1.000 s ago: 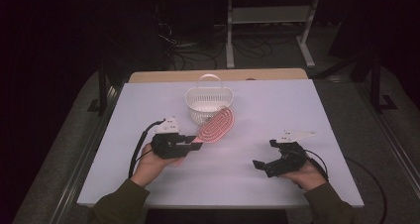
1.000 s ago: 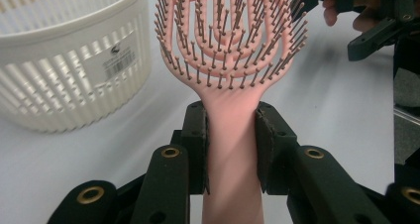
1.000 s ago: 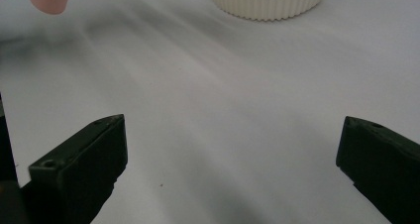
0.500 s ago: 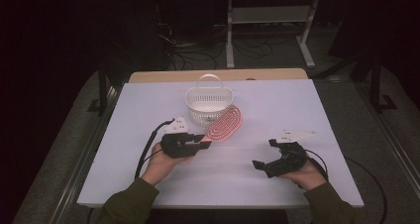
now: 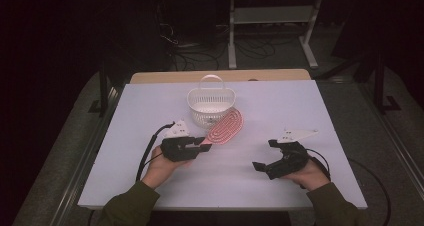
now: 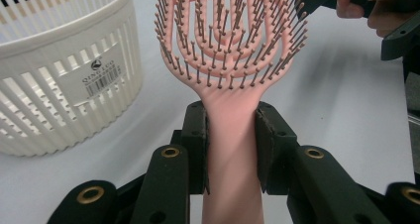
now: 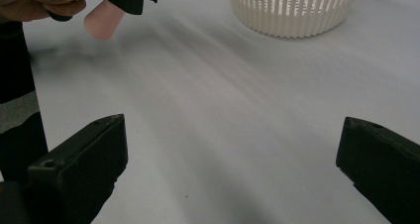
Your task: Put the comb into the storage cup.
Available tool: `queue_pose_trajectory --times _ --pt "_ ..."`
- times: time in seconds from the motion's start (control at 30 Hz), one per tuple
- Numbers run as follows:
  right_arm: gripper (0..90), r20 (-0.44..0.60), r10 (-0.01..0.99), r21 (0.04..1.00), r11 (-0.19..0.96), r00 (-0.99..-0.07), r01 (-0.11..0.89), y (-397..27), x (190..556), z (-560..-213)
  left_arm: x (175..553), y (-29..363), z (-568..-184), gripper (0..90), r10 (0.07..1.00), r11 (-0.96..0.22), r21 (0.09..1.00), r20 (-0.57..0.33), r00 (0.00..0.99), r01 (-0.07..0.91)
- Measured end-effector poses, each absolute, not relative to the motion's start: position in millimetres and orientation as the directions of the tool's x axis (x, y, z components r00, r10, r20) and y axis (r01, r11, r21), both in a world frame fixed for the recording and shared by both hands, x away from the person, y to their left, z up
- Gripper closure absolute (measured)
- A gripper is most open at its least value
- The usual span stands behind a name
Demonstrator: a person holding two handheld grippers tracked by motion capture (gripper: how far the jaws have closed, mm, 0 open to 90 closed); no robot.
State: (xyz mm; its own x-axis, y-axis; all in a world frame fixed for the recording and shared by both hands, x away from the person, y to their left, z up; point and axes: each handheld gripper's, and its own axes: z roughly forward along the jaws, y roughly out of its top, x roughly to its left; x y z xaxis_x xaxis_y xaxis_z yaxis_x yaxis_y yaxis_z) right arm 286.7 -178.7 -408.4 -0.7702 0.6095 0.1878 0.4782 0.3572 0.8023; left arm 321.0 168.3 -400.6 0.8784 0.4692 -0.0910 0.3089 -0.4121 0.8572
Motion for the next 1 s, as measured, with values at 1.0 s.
queue_pose_trajectory --times 1.0 --pt "0.0 0.235 0.572 0.802 0.344 -0.786 0.489 -154.0 309.1 -392.0 314.8 180.0 -399.5 70.2 0.496 -0.387 0.872 -0.076 0.865 0.299"
